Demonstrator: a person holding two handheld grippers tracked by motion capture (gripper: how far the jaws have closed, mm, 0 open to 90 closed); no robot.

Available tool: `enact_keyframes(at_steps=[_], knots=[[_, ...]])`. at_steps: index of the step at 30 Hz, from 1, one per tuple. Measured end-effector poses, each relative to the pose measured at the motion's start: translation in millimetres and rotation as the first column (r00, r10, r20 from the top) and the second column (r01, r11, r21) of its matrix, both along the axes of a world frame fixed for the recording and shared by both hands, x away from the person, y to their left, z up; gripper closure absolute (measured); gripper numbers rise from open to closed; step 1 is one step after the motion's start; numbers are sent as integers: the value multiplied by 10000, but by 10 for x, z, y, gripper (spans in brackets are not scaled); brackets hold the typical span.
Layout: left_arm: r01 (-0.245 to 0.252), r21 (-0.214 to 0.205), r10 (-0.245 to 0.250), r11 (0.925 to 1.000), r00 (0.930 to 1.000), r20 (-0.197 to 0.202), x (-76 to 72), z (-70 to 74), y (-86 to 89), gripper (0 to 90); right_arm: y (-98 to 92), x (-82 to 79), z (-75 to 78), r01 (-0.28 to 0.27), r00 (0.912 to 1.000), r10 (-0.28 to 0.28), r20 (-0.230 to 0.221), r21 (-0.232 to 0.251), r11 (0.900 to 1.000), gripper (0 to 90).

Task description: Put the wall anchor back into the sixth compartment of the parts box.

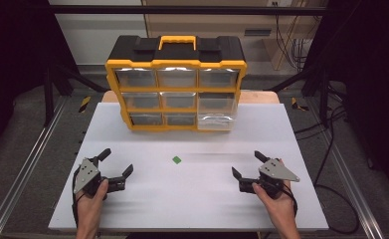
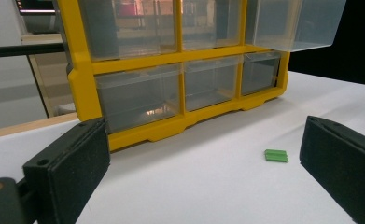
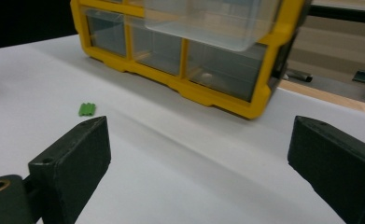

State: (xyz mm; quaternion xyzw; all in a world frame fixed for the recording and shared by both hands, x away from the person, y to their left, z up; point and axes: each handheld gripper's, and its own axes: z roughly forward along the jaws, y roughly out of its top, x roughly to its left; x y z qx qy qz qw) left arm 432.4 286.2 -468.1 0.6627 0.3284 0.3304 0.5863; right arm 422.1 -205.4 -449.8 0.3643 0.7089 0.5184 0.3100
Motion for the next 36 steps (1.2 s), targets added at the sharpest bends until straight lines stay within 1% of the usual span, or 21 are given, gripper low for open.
enact_keyframes(at_steps=[2, 3, 4, 5, 6, 7, 9, 10, 11, 12, 13, 14, 18, 19, 20, 23, 24, 28, 30, 33, 36], knots=[[8, -70, -9, 10000, 10000, -23, 6, -2, 4, 14, 125, 34, 66, -221, 9996, 217, -182, -243, 9995, 50], [8, -70, -9, 10000, 10000, -23, 6, -2, 4, 14, 125, 34, 66, -221, 9996, 217, -182, -243, 9995, 50], [23, 12, -23, 10000, 10000, -42, 9, -1, 9, 14, 171, 50, 89, -304, 9992, 295, -260, -358, 9989, 49], [2, 17, -2, 10000, 10000, -21, 9, 0, 13, 14, 263, 84, 134, -461, 9982, 435, -417, -643, 9969, 52], [-4, -84, 4, 10000, 10000, -4, 11, 4, 29, 14, 377, 133, 183, -679, 9960, 621, -635, -942, 9932, 63], [-4, -84, 4, 10000, 10000, -4, 11, 4, 29, 15, 415, 154, 197, -766, 9949, 691, -734, -1047, 9916, 63], [-60, -188, 60, 9998, 10000, -6, 21, 4, 54, 14, 511, 209, 223, -1042, 9902, 934, -1042, -1029, 9892, 65], [-75, -220, 75, 9997, 10000, -8, 24, 3, 58, 15, 560, 236, 232, -1134, 9877, 999, -1204, -1116, 9873, 67], [-75, -220, 75, 9997, 10000, -8, 24, 3, 58, 15, 560, 236, 232, -1134, 9877, 999, -1204, -1116, 9873, 67], [-88, -249, 88, 9997, 10000, -12, 33, 2, 69, 15, 663, 279, 246, -1326, 9830, 1133, -1444, -1317, 9824, 69], [-88, -249, 88, 9997, 10000, -12, 33, 2, 69, 14, 663, 279, 246, -1326, 9830, 1133, -1444, -1317, 9824, 69], [-97, -281, 96, 9996, 10000, -16, 42, 1, 76, 15, 782, 322, 253, -1590, 9758, 1319, -1744, -1518, 9755, 70], [-76, -308, 75, 9995, 10000, -18, 42, 1, 76, 15, 969, 387, 265, -1959, 9646, 1569, -2119, -1776, 9644, 82], [-76, -308, 75, 9995, 10000, -18, 42, 1, 76, 15, 969, 387, 265, -1959, 9646, 1569, -2119, -1776, 9644, 82], [-61, -292, 61, 9996, 10000, 3, 40, 4, 70, 15, 1069, 429, 266, -2081, 9592, 1641, -2304, -1817, 9611, 105], [-17, -253, 17, 9997, 10000, -1, 43, 4, 57, 15, 1174, 485, 242, -2226, 9511, 1715, -2567, -1853, 9571, 111], [-17, -253, 17, 9997, 10000, -1, 43, 4, 57, 15, 1216, 506, 229, -2297, 9465, 1745, -2715, -1869, 9551, 116], [31, -237, -31, 9997, 10000, -3, 46, 4, 43, 15, 1326, 566, 189, -2388, 9366, 1756, -3031, -1854, 9532, 135], [43, -238, -43, 9997, 10000, 0, 46, 5, 40, 15, 1382, 595, 168, -2415, 9337, 1745, -3127, -1899, 9516, 144], [99, -192, -100, 9998, 10000, -1, 45, 7, 22, 15, 1438, 633, 157, -2406, 9301, 1741, -3235, -1784, 9541, 200], [116, -155, -116, 9998, 9999, -2, 49, 7, 14, 15, 1494, 680, 143, -2270, 9309, 1560, -3303, -1883, 9555, 254]])
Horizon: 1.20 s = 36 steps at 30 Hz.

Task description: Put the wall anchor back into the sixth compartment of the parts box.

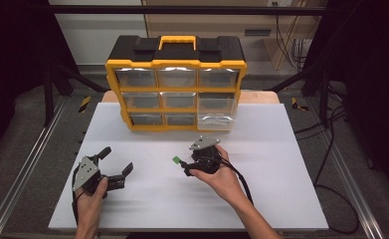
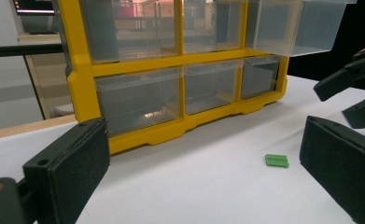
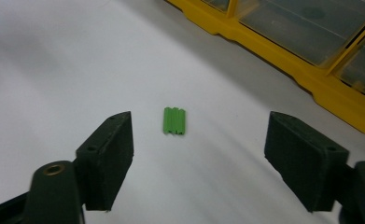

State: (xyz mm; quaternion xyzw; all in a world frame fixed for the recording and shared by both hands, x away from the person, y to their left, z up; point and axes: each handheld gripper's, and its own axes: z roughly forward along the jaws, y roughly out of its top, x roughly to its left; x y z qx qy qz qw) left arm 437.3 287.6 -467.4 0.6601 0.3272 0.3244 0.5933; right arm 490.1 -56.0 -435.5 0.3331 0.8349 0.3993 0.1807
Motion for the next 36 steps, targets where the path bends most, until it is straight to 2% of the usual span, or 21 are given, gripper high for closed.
enact_keyframes(at_steps=[4, 10, 18, 23, 26, 30, 36], knots=[[-9, -13, 9, 10000, 10000, -16, 2, -2, -5, 15, 27, 78, -35, 337, 9993, -333, -188, 224, 9992, 352], [2, -37, -2, 10000, 10000, -29, 1, -1, -6, 15, 80, 151, -134, 591, 9974, -573, -436, 400, 9974, 430], [34, -50, -34, 10000, 10000, -44, 0, 0, -15, 15, 139, 197, -184, 624, 9966, -591, -577, 578, 9964, 487], [71, -42, -71, 10000, 10000, -50, 2, -1, -25, 15, 166, 234, -245, 582, 9956, -547, -761, 449, 9973, 559], [63, -25, -63, 10000, 10000, -68, 7, -5, -28, 15, 168, 277, -306, 603, 9930, -564, -1040, 356, 9975, 635], [99, 40, -99, 9999, 9999, -95, 11, -8, -43, 15, 172, 318, -348, 542, 9910, -476, -1251, 500, 9973, 699], [108, 108, -107, 9999, 9999, -95, 6, -7, -50, 15, 229, 352, -426, 439, 9911, -385, -1276, 406, 9982, 763]])
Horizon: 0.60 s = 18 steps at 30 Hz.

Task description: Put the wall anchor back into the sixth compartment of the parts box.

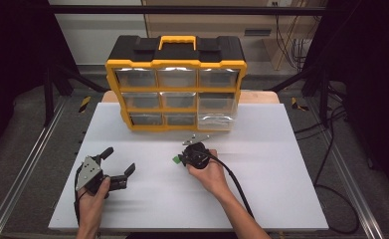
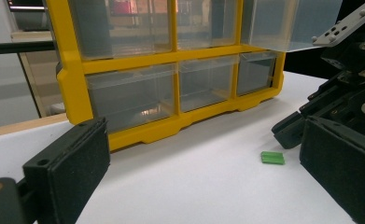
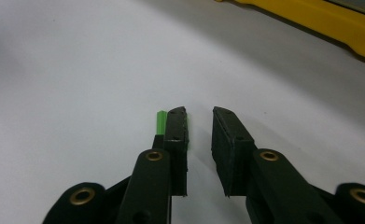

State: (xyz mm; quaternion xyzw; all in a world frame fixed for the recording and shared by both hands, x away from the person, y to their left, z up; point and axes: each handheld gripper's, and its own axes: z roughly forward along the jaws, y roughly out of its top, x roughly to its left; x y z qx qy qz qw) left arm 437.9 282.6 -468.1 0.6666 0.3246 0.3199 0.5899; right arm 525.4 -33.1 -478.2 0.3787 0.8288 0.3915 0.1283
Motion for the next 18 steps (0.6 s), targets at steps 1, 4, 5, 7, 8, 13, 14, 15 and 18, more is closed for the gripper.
enact_keyframes(at_steps=[1, 4, 5, 7, 8, 13, 14, 15, 18], knots=[[-8, -7, 8, 10000, 10000, 5, -1, 1, 2, 14, 12, 2, -5, -65, 10000, 65, 16, -22, 10000, 772], [-14, -20, 14, 10000, 10000, 8, -1, 1, 3, 15, 52, 6, -12, -143, 9999, 144, 69, -147, 9998, 786], [-15, -30, 15, 10000, 10000, 11, 0, 1, 5, 15, 52, 6, -12, -143, 9999, 144, 69, -147, 9998, 786], [-11, -28, 11, 10000, 10000, 7, 2, 0, 4, 15, 73, 12, -20, -240, 9997, 242, 90, -251, 9994, 794], [-11, -28, 11, 10000, 10000, 7, 2, 0, 4, 15, 73, 12, -20, -240, 9997, 242, 90, -251, 9994, 794], [22, -20, -22, 10000, 10000, 3, 2, 0, -4, 15, 62, 31, -38, -194, 9998, 194, 5, -232, 9995, 807], [35, -14, -35, 10000, 10000, 0, 2, 0, -7, 15, 66, 26, -36, -242, 9997, 242, -29, -200, 9995, 807], [37, -10, -37, 10000, 10000, -1, 1, 0, -8, 15, 69, 22, -33, -282, 9996, 281, -60, -145, 9995, 805], [35, -4, -35, 10000, 10000, -2, 1, 0, -8, 15, 82, 0, -24, -356, 9993, 355, -68, -115, 9993, 799]])
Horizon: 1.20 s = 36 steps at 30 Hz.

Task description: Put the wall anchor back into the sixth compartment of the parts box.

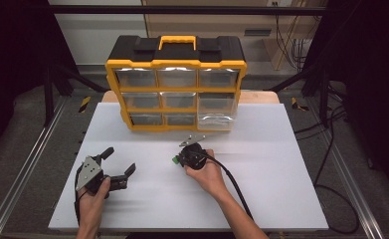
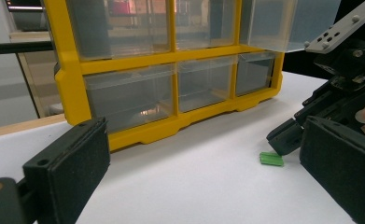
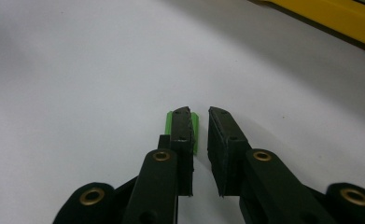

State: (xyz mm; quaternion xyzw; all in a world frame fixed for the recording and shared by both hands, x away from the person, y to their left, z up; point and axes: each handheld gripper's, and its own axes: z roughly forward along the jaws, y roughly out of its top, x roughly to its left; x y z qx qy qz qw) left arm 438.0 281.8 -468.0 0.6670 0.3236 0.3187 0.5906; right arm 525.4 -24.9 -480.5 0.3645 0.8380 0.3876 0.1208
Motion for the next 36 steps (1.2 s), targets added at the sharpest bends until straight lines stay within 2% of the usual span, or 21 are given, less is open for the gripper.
enact_keyframes(at_steps=[6, 14, 20, 26, 30, 36], knots=[[-5, -5, 5, 10000, 10000, 4, -3, 2, 3, 15, 14, 28, -53, 79, 9999, -81, -106, -151, 9999, 809], [-9, 20, 9, 10000, 10000, -22, 5, -4, 1, 15, 31, 13, -62, 112, 9997, -105, 210, -334, 9994, 844], [-79, 27, 79, 10000, 10000, -31, 5, -4, 12, 15, 18, -14, -50, 124, 9989, -120, 446, -86, 9999, 844], [-242, -241, 240, 9994, 9997, -60, 7, -2, 57, 15, -4, -158, 108, 91, 9954, -92, 957, 12, 10000, 845], [-339, -372, 336, 9987, 9994, -90, 13, -5, 88, 15, -97, -275, 229, 182, 9905, -205, 1356, 179, 9997, 845], [-423, -378, 420, 9984, 9991, -82, -12, 1, 108, 15, -280, -438, 515, 412, 9810, -586, 1847, 965, 9945, 845]])
